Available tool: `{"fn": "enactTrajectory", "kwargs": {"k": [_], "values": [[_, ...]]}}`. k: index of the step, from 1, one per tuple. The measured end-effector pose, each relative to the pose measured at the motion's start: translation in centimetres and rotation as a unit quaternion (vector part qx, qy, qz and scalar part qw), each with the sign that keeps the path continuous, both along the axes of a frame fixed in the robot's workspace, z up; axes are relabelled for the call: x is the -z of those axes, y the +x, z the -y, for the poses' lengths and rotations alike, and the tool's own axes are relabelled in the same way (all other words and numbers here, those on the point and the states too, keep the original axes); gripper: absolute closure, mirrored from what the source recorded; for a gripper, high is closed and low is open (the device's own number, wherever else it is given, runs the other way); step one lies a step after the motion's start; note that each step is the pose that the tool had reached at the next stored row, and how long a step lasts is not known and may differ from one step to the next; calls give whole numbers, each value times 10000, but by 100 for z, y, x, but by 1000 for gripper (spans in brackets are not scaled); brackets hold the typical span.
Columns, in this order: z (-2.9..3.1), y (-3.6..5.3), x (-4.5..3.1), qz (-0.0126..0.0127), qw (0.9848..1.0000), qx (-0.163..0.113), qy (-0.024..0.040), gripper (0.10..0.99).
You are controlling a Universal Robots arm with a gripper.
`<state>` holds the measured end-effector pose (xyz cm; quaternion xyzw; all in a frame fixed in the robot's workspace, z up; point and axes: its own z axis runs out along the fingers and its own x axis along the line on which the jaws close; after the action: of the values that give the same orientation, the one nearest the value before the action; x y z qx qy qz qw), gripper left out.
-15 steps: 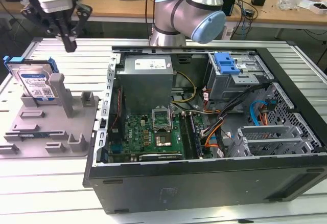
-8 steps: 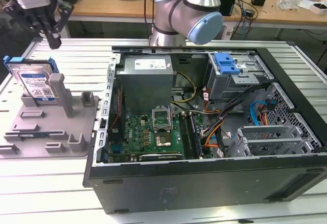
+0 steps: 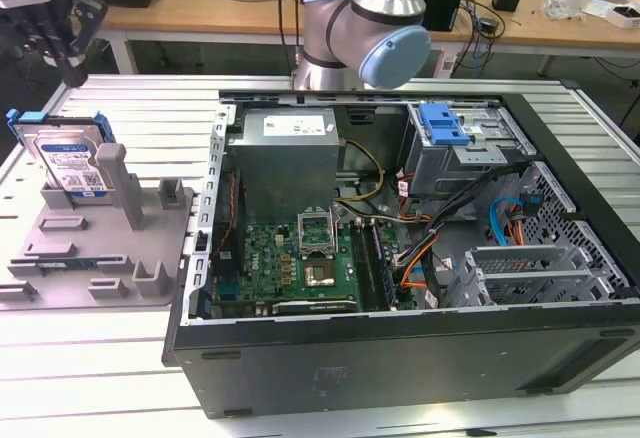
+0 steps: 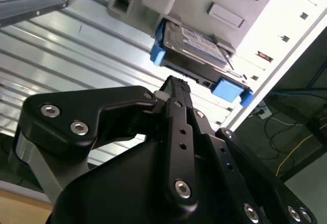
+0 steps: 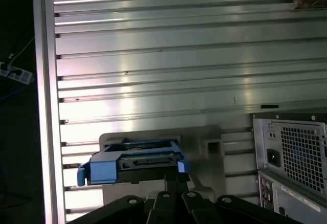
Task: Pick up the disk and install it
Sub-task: 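Reach for the disk, then pick up the disk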
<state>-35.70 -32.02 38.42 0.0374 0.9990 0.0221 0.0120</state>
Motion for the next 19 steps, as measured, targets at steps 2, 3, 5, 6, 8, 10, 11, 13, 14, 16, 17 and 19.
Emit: {"fn": "enactTrajectory", "kwargs": {"k": [2,3,5,6,8,10,11,13,14,16,17,19], "values": [[-4,-36,4,-22,10000,0,0,980],[-4,-36,4,-23,10000,-1,0,980],[-4,-37,3,-24,10000,-1,-1,980],[-4,-38,4,-23,10000,0,0,980],[-4,-39,4,-23,10000,0,0,980],[-4,-39,4,-23,10000,0,0,980],[-4,-39,4,-23,10000,0,0,980],[-4,-40,4,-23,10000,0,0,980],[-4,-40,3,-23,10000,0,0,980],[-4,-40,3,-23,10000,0,0,980],[-4,-40,3,-23,10000,0,0,980],[-4,-41,3,-24,10000,-63,-1,980]]}}
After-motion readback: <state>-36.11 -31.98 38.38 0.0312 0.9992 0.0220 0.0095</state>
